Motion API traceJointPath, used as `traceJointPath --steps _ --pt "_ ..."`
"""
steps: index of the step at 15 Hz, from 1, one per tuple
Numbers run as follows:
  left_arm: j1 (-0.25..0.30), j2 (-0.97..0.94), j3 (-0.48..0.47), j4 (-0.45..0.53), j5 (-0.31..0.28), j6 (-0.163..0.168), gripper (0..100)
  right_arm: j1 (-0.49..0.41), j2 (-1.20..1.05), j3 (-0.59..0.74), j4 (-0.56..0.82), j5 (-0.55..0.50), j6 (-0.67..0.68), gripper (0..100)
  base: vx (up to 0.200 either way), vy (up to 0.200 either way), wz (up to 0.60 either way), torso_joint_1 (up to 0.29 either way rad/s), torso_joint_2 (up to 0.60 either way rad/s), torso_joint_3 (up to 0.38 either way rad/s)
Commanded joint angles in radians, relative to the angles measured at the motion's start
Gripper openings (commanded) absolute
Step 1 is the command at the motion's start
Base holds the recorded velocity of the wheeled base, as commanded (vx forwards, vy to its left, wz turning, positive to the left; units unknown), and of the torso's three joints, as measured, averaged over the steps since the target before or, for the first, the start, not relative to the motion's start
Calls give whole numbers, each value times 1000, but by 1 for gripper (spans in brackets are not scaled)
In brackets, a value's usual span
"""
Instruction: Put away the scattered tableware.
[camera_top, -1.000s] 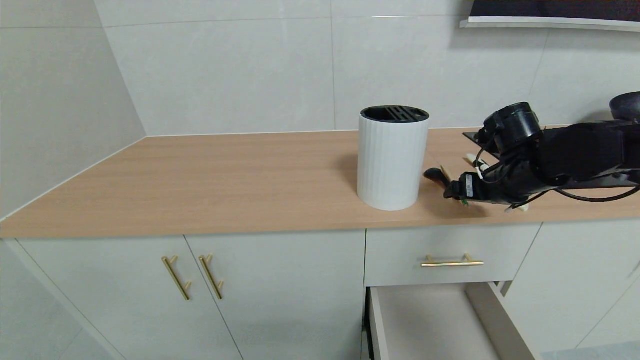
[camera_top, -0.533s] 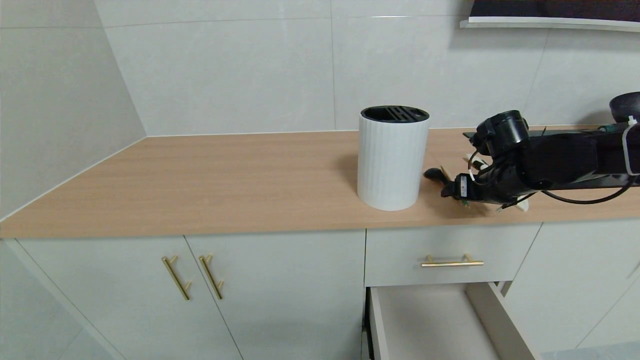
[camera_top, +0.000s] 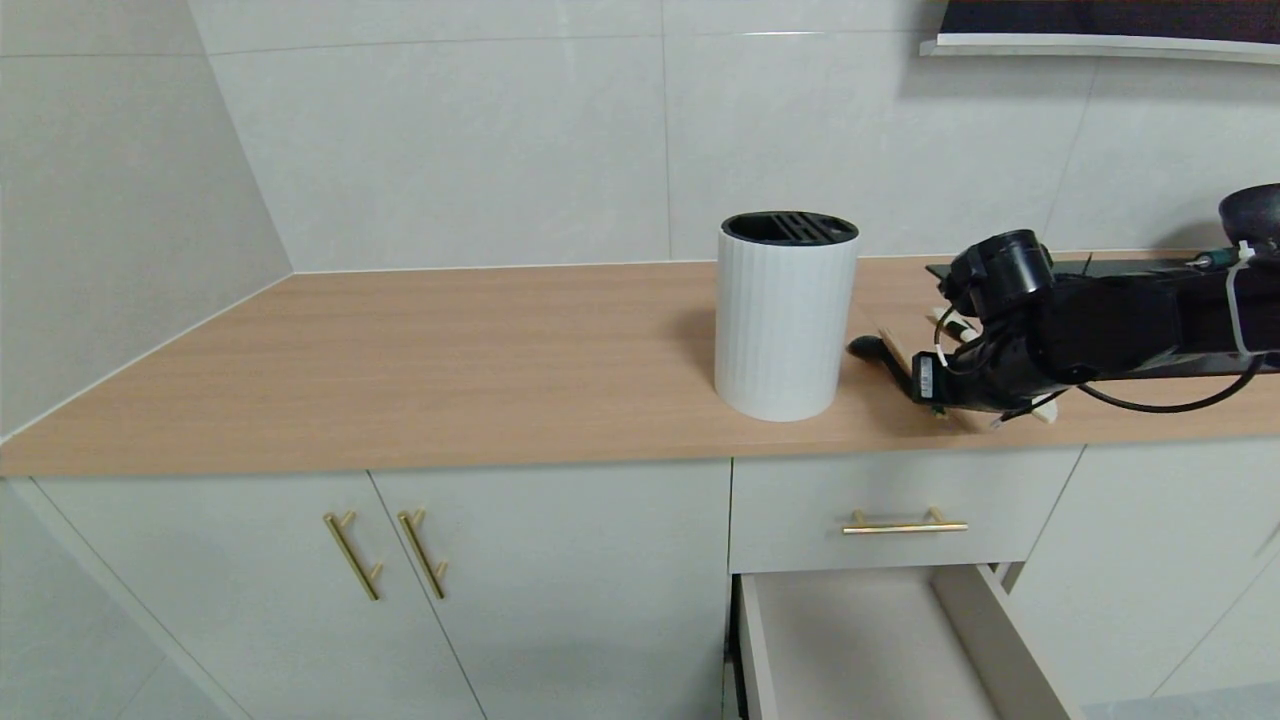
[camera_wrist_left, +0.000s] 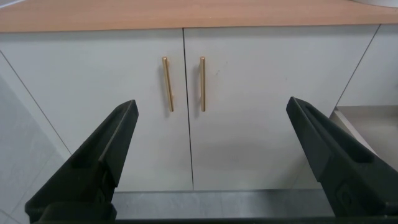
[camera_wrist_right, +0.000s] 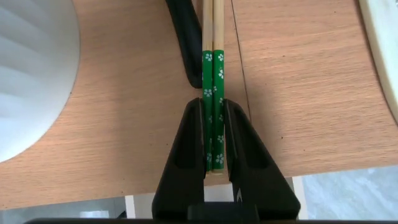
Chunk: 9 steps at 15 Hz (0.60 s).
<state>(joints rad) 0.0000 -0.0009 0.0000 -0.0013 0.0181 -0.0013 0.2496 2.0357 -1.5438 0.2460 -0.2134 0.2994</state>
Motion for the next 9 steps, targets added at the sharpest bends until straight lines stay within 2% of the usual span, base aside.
traceJointPath --steps 1,5,7,9 --pt "0 1 0 0 0 0 100 0 -31 1 1 0 1 0 0 0 0 0 0 0" --pt "0 1 0 0 0 0 100 -3 -175 51 10 5 3 0 0 0 0 0 0 0" --pt "0 1 0 0 0 0 100 0 -331 182 10 26 0 0 0 0 0 0 0 0" --pt "0 1 0 0 0 0 100 2 -511 386 4 132 -2 0 0 0 0 0 0 0"
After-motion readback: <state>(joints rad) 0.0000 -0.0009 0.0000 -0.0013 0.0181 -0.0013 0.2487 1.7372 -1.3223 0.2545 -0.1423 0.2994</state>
